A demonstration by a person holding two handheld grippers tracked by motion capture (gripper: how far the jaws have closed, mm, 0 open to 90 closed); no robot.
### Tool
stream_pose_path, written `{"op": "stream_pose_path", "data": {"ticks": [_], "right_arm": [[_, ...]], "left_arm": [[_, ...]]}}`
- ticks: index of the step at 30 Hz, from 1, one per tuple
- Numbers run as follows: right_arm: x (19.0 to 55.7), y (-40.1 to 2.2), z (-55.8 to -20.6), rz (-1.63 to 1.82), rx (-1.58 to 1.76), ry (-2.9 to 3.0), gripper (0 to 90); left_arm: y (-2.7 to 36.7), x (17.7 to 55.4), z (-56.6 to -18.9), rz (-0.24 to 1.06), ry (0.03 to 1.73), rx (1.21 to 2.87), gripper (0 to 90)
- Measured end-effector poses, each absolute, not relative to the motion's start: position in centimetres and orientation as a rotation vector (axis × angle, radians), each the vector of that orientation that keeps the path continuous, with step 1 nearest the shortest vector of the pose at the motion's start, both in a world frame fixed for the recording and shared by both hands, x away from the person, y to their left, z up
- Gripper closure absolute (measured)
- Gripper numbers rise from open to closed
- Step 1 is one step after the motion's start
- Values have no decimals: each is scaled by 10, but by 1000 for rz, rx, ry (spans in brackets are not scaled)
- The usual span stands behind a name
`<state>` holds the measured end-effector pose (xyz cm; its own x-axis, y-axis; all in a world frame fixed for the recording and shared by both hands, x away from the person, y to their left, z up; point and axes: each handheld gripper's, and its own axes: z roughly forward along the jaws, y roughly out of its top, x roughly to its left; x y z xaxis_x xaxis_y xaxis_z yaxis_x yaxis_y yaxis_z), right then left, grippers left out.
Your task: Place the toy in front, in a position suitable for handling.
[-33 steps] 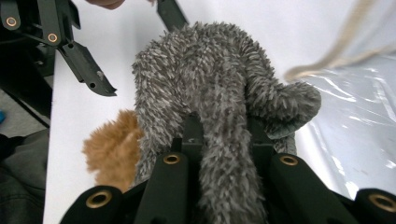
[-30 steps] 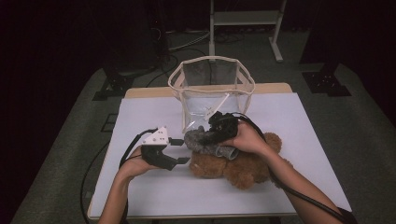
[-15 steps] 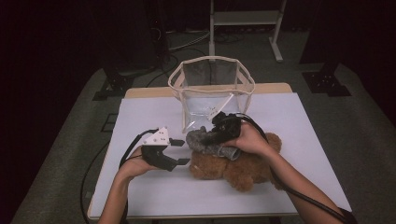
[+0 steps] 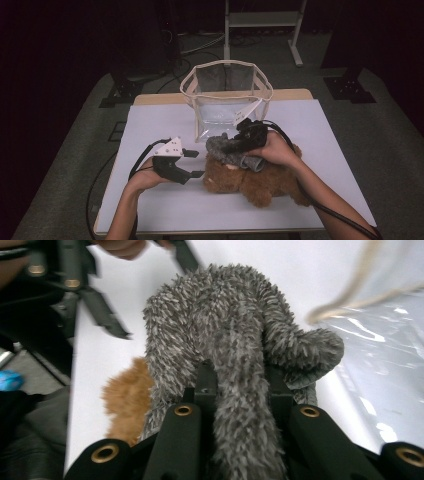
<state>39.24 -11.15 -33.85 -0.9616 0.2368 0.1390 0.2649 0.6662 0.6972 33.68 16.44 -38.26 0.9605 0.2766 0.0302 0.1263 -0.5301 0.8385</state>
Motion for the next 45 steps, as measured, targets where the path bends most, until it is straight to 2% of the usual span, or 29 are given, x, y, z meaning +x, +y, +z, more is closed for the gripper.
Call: {"op": "stream_pose_path", "data": {"ticks": [10,21,32,42,45], "right_arm": [[392,-136,-332,-1245,-495,-2840,743],[378,-136,-334,-1267,-451,-2831,744],[390,-153,-342,-1226,-556,-2838,744],[370,-148,-346,-1243,-472,-2810,744],[362,-147,-346,-1247,-443,-2798,745]], "left_arm": [[163,336,-382,193,273,2129,297],[150,330,-381,180,217,2146,298],[148,331,-382,173,210,2152,297],[130,328,-385,201,185,2141,291],[119,327,-391,172,159,2163,291]]}}
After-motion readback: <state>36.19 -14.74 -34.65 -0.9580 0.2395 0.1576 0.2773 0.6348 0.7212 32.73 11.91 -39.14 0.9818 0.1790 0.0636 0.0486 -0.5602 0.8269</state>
